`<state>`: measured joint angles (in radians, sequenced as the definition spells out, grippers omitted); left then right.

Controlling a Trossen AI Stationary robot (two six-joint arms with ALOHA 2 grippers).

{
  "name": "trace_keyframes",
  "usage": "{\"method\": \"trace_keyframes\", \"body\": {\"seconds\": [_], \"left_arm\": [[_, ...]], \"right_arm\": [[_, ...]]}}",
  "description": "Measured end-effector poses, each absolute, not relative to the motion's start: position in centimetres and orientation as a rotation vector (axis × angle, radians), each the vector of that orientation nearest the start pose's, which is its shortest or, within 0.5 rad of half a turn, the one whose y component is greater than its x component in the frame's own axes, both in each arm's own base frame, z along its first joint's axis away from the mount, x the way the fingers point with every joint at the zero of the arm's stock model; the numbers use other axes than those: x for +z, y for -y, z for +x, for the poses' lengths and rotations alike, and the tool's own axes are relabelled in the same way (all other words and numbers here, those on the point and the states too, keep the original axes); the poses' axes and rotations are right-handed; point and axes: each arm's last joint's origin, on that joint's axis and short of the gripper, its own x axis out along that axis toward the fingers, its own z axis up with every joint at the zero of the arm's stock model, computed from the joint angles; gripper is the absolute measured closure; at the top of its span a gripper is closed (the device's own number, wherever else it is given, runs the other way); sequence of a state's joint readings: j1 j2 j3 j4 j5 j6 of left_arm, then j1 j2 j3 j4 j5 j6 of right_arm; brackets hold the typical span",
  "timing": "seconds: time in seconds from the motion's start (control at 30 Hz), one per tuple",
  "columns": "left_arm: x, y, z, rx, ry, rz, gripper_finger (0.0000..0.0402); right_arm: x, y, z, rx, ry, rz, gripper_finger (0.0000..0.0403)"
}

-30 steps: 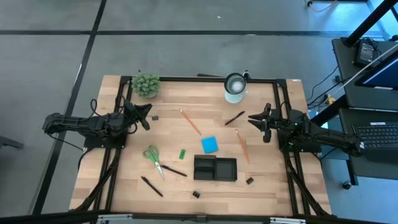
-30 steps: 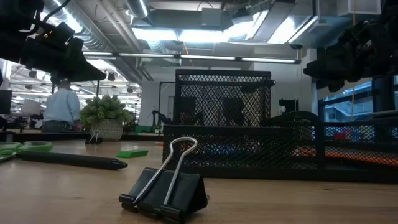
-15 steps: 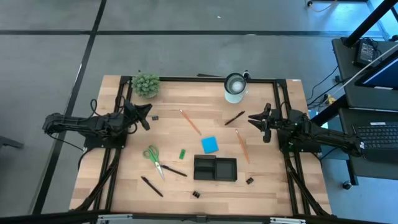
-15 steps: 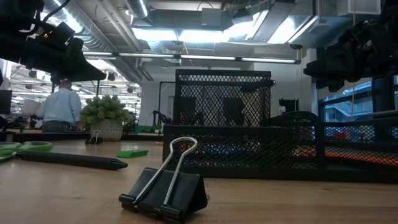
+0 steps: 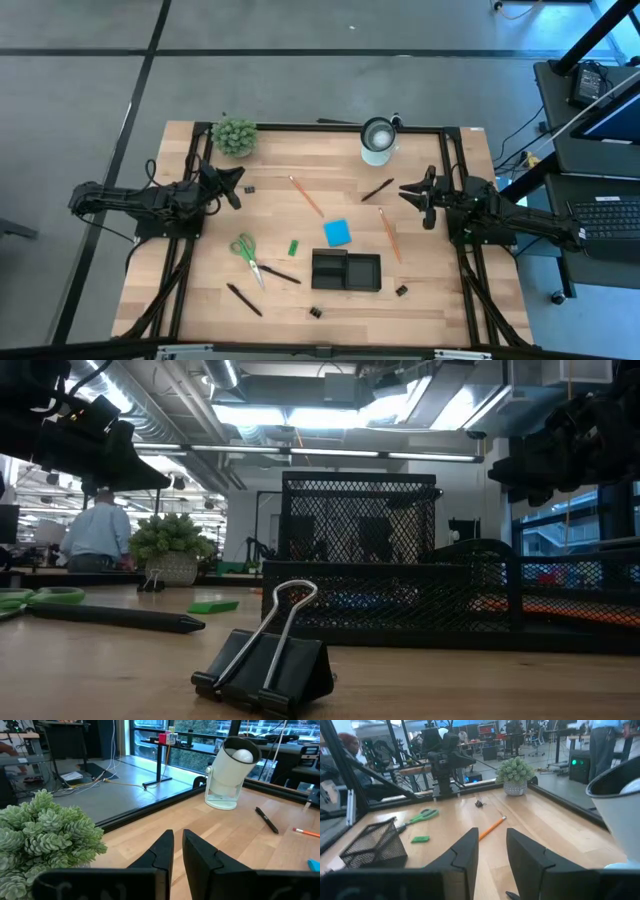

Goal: Pick and place office supplies into organizer

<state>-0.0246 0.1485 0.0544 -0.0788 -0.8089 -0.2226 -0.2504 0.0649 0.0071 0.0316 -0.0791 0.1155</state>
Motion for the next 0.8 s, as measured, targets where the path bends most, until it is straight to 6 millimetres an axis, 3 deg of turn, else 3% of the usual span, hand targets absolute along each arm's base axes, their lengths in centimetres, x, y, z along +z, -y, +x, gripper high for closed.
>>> {"method": "trace_keyframes", "body": {"seconds": [0.8], "left_arm": [[16.42, -1.86, 9.54, 0.794, -0.074, -0.139, 0.0368]], "right_arm": [[16.39, 2.29, 9.86, -0.172, -0.019, 0.074, 0.0299]]}}
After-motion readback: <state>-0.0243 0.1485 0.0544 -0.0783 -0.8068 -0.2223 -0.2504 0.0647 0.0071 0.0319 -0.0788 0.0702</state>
